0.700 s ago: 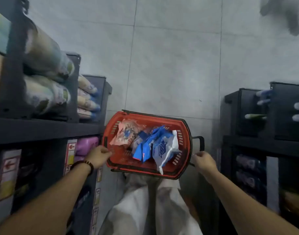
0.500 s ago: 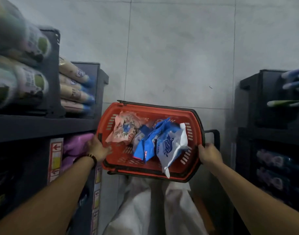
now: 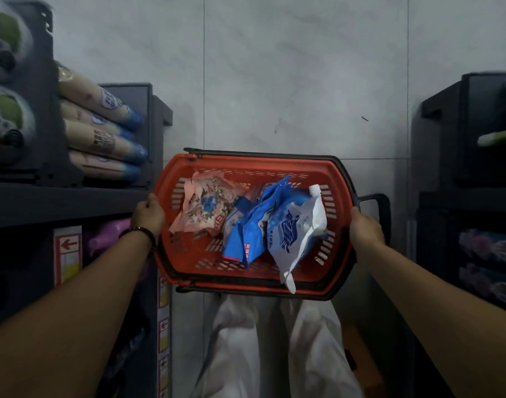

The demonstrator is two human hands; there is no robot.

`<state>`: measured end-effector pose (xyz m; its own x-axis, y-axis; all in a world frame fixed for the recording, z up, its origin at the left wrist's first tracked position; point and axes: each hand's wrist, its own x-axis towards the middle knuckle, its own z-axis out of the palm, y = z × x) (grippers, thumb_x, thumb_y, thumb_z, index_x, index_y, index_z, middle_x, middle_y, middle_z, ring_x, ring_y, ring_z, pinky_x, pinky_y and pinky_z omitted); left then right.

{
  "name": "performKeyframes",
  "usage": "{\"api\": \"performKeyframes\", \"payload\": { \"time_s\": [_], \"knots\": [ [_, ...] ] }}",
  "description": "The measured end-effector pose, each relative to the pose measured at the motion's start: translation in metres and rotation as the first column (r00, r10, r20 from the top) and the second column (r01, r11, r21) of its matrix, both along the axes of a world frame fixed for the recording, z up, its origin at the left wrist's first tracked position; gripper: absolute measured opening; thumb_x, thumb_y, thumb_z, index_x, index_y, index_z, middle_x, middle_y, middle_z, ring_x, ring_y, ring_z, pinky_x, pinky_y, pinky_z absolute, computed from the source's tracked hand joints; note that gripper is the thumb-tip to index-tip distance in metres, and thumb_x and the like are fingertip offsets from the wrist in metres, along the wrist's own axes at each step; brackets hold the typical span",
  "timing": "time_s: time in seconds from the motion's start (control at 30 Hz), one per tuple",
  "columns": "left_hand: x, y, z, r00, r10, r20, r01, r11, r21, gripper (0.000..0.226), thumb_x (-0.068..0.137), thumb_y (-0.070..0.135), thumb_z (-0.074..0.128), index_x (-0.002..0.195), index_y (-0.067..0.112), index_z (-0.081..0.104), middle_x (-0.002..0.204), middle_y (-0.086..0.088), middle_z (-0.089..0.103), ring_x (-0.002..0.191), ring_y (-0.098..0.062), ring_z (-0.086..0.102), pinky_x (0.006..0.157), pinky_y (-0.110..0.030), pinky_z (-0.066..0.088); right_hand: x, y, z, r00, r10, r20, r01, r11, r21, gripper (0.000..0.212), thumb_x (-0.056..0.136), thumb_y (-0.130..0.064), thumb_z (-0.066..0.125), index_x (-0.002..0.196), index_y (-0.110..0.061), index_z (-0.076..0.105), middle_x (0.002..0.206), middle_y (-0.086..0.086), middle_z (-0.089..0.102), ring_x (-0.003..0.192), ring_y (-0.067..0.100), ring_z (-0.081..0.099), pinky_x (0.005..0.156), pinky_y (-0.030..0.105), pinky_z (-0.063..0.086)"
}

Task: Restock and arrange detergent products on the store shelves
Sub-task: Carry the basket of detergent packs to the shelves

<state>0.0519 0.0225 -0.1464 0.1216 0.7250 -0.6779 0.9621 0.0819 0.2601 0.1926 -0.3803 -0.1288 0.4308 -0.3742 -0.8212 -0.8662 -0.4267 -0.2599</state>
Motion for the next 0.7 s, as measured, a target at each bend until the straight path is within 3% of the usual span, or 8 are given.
{"api": "performKeyframes", "payload": {
  "time_s": [0.07, 0.13, 0.27, 0.37, 0.5, 0.6, 0.7],
  "knots": [
    [-0.013, 0.013, -0.012, 1.000, -0.019, -0.019, 0.019, 0.999, -0.046, 0.096, 0.088, 0.075, 0.023, 0.136, 0.001, 0.062, 0.144, -0.024, 0.060, 0.131, -0.041, 0.058, 0.116, -0.047, 0.043, 0.008, -0.005, 0.004, 0.999, -0.017, -0.041, 0.018, 1.000, 0.024, 0.050, 0.104, -0.051, 0.044, 0.124, -0.013, 0.069, 0.101, 0.009, 0.071, 0.096, 0.033, 0.070, 0.097, 0.048, 0.057],
    [-0.026, 0.013, -0.012, 0.999, -0.032, -0.023, 0.030, 0.998, -0.050, 0.104, 0.076, 0.083, 0.022, 0.133, 0.007, 0.066, 0.139, -0.020, 0.065, 0.125, -0.038, 0.062, 0.113, -0.051, 0.046, 0.012, -0.010, 0.016, 0.998, -0.025, -0.065, 0.029, 0.998, 0.059, 0.048, 0.105, -0.051, 0.042, 0.119, -0.013, 0.069, 0.100, 0.012, 0.072, 0.094, 0.034, 0.072, 0.097, 0.051, 0.058],
    [-0.010, -0.026, 0.059, 1.000, 0.002, 0.018, -0.001, 1.000, -0.031, 0.086, 0.095, 0.069, 0.024, 0.137, 0.005, 0.063, 0.143, -0.023, 0.061, 0.130, -0.042, 0.058, 0.115, -0.049, 0.044, 0.015, -0.023, 0.066, 0.993, -0.090, -0.075, 0.096, 0.993, 0.070, 0.047, 0.104, -0.050, 0.044, 0.115, -0.015, 0.072, 0.104, 0.012, 0.076, 0.096, 0.034, 0.074, 0.097, 0.050, 0.058],
    [-0.002, -0.035, 0.114, 0.999, -0.011, 0.038, 0.011, 1.000, -0.007, 0.086, 0.093, 0.071, 0.025, 0.135, 0.009, 0.065, 0.141, -0.018, 0.062, 0.128, -0.039, 0.059, 0.114, -0.051, 0.044, 0.018, -0.040, 0.122, 0.991, -0.129, -0.048, 0.132, 0.988, 0.085, 0.039, 0.096, -0.052, 0.052, 0.100, -0.019, 0.074, 0.097, 0.010, 0.078, 0.090, 0.034, 0.075, 0.094, 0.051, 0.060],
    [0.014, -0.044, 0.212, 0.995, -0.081, 0.056, 0.081, 0.997, 0.003, 0.081, 0.093, 0.072, 0.025, 0.123, 0.012, 0.071, 0.132, -0.014, 0.066, 0.118, -0.038, 0.062, 0.110, -0.051, 0.047, 0.024, -0.081, 0.198, 0.974, -0.224, 0.022, 0.220, 0.969, 0.117, 0.052, 0.080, -0.058, 0.059, 0.102, -0.015, 0.079, 0.094, 0.008, 0.081, 0.087, 0.033, 0.077, 0.092, 0.056, 0.060],
    [0.036, -0.059, 0.294, 0.985, -0.162, 0.066, 0.158, 0.985, 0.063, 0.071, 0.103, 0.060, 0.027, 0.126, 0.007, 0.069, 0.136, -0.025, 0.062, 0.122, -0.041, 0.059, 0.105, -0.045, 0.044, 0.027, -0.094, 0.288, 0.971, -0.229, 0.070, 0.222, 0.970, 0.099, 0.040, 0.094, -0.047, 0.052, 0.087, -0.013, 0.073, 0.095, 0.010, 0.077, 0.087, 0.031, 0.073, 0.090, 0.045, 0.060],
    [0.057, -0.072, 0.371, 0.946, -0.321, 0.041, 0.315, 0.942, 0.117, 0.069, 0.109, 0.051, 0.022, 0.131, -0.003, 0.059, 0.140, -0.037, 0.055, 0.128, -0.048, 0.054, 0.104, -0.048, 0.040, 0.027, -0.117, 0.358, 0.965, -0.216, 0.150, 0.214, 0.976, 0.030, 0.041, 0.105, -0.037, 0.044, 0.079, -0.010, 0.061, 0.090, 0.009, 0.068, 0.083, 0.029, 0.064, 0.084, 0.036, 0.052]
  ]
}}
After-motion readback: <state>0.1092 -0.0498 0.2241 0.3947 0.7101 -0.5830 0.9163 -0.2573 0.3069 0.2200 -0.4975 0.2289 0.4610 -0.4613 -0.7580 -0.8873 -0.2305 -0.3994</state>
